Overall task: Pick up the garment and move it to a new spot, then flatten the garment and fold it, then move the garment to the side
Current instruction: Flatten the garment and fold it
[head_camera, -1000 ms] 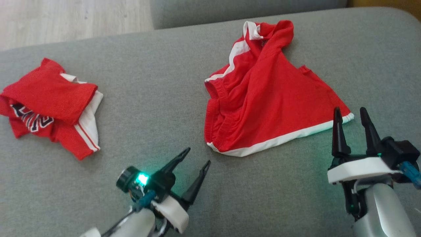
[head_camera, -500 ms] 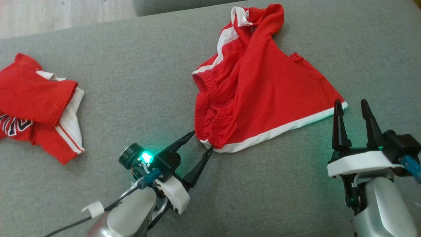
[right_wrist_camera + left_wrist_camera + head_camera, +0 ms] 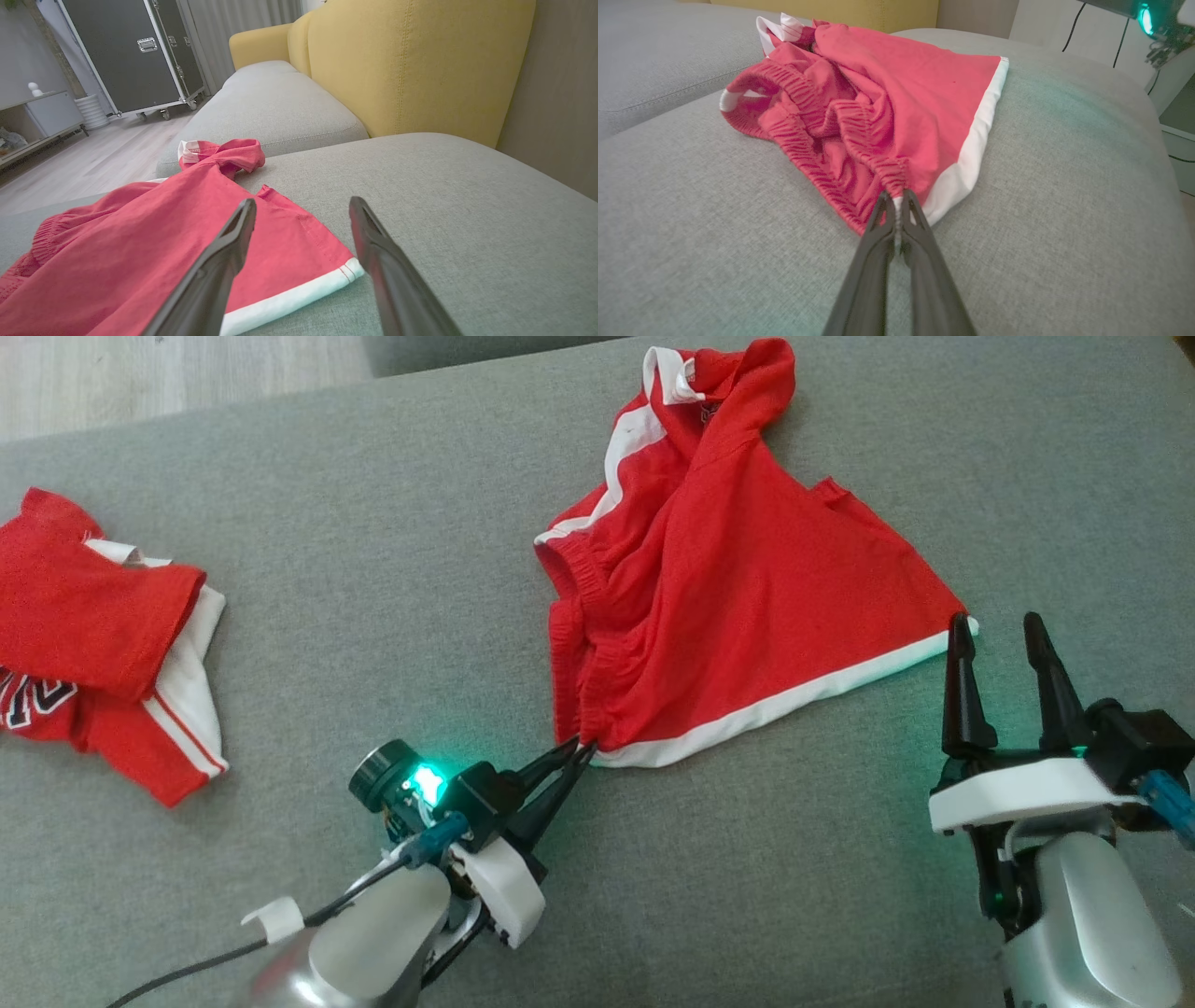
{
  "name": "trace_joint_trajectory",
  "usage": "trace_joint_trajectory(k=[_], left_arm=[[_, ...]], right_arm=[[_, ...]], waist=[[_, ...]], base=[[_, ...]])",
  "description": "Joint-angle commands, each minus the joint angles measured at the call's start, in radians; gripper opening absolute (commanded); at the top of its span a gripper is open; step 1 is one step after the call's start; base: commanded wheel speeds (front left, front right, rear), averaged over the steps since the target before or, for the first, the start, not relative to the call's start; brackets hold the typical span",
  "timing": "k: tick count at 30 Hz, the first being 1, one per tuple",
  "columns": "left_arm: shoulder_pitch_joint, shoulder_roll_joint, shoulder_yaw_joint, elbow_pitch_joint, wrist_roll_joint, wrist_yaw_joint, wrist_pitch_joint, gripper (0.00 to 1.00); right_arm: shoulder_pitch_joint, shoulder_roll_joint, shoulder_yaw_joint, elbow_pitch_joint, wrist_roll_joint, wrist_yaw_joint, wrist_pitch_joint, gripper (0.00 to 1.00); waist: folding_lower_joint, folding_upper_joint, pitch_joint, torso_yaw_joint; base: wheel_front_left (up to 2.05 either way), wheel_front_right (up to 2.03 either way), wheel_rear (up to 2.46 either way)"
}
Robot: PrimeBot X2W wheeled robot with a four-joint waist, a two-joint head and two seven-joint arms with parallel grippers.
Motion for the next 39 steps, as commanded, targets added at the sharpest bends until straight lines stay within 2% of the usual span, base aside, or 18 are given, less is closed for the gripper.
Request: trace_joint_trajectory(k=[1,16,23,32,39], left_arm=[[-0.046,0.020,0.024,-0.019,-0.010,0.002,-0.010,0.00],[0.065,0.005,0.222,-0.207,0.044,0.057,-0.010,0.00],[0.100,-0.015,0.265,-0.229,0.086,0.036,-0.010,0.00],[0.114,-0.041,0.300,-0.224,0.122,0.017,-0.010,0.00],[0.118,-0.051,0.320,-0.221,0.142,0.009,-0.010,0.00]], right_arm=[[-0.033,-0.002,0.015,-0.019,0.000,0.004,-0.011,1.00],[-0.055,-0.002,-0.018,0.075,-0.065,0.004,-0.011,1.00],[-0.127,-0.002,-0.099,0.254,-0.150,0.004,0.030,1.00],[-0.215,-0.002,-0.169,0.456,-0.187,0.004,0.095,1.00],[-0.257,-0.002,-0.147,0.586,-0.170,0.004,0.099,1.00]], waist=[[-0.0001,0.0000,-0.005,0.003],[-0.0001,0.0000,-0.056,0.055],[-0.0001,0.0000,-0.054,0.084],[-0.0001,0.0000,-0.052,0.106],[-0.0001,0.0000,-0.051,0.109]], base=[[0.00,0.00,0.00],[0.00,0.00,0.00],[0.00,0.00,0.00],[0.00,0.00,0.00],[0.00,0.00,0.00]])
